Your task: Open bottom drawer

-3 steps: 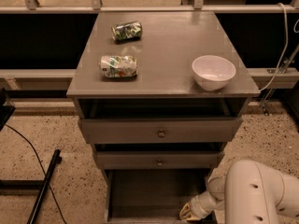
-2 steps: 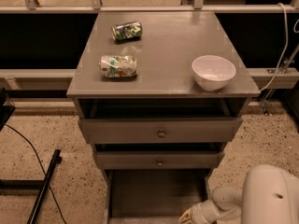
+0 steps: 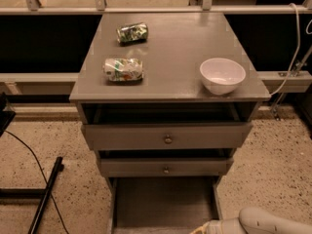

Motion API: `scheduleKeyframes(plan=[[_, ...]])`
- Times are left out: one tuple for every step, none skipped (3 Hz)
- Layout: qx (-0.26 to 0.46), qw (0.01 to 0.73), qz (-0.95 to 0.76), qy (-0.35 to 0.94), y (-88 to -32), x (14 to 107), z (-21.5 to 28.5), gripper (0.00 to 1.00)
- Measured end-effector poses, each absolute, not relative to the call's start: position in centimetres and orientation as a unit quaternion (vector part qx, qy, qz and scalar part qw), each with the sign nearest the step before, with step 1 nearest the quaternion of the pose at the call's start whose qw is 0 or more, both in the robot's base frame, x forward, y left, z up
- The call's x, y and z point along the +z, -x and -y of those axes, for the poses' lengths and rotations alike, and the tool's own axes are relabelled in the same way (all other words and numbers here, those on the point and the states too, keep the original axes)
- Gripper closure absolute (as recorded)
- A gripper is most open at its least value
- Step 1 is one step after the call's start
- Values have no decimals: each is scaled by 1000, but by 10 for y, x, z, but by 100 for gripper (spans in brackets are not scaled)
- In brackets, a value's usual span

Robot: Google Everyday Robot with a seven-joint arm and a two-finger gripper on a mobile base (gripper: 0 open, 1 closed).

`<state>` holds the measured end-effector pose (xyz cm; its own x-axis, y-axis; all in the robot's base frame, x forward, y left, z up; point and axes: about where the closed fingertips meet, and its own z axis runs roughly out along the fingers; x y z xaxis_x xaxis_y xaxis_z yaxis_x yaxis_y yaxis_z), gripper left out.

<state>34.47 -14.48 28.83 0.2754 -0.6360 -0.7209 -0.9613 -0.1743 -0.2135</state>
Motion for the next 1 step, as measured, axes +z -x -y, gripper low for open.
scheduleKeyframes(plan=[[217,344,-553,727,-330,348,139,82]])
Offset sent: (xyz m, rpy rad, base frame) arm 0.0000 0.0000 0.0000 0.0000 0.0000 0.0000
